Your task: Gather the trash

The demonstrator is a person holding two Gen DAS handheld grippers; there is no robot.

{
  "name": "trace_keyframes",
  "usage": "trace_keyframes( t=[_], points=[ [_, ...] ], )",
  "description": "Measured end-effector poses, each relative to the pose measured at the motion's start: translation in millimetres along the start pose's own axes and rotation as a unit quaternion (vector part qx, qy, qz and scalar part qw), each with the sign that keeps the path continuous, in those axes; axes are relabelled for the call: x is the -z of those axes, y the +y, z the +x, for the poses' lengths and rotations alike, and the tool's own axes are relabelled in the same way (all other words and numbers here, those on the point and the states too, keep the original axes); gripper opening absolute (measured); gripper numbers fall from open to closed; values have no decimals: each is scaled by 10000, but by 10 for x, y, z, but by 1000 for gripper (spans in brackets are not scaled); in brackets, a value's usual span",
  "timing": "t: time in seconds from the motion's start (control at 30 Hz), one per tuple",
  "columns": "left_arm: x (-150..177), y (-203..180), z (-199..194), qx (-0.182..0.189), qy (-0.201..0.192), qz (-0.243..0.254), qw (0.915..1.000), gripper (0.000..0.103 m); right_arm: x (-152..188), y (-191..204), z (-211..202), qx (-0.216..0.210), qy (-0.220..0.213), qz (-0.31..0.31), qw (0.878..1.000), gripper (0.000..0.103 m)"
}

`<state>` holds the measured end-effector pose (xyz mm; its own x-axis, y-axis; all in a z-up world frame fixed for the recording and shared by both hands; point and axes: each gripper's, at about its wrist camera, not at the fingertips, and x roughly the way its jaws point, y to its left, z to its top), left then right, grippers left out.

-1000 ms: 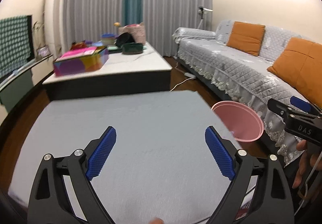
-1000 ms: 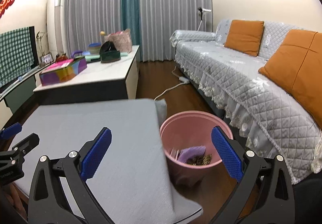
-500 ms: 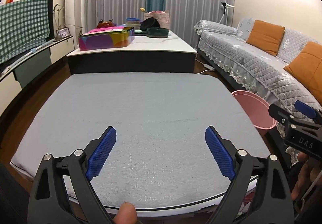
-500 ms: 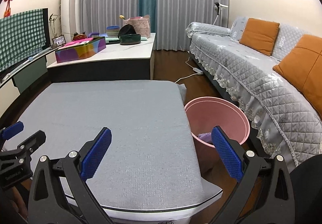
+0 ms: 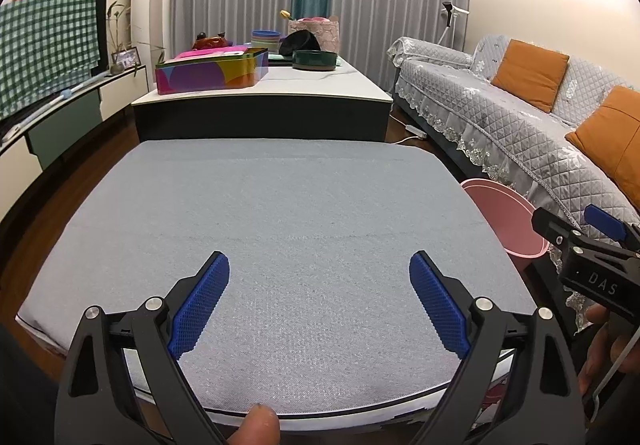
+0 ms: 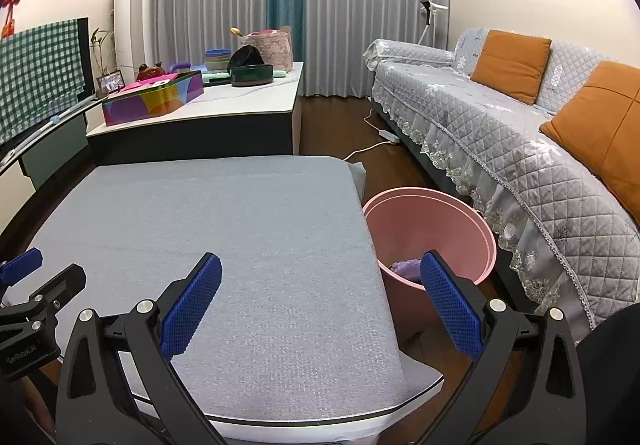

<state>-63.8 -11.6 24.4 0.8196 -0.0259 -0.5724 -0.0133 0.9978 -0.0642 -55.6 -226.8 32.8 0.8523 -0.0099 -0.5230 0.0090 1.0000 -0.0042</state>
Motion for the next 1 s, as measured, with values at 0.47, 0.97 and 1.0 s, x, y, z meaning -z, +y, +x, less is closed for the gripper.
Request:
trace_keyframes(
  t=[0.47, 0.97, 1.0],
  points=[
    [15, -7, -26, -2, -1, -3, 10000, 89, -2, 0, -13, -7, -3, -32, 10000, 98],
    [12, -20, -5, -1, 4, -6, 10000, 89, -6, 26, -7, 5, -8, -49, 10000, 98],
    [14, -20, -3, -10, 5, -3, 10000, 89, -8, 27, -9, 5, -12, -53, 10000, 98]
  ],
)
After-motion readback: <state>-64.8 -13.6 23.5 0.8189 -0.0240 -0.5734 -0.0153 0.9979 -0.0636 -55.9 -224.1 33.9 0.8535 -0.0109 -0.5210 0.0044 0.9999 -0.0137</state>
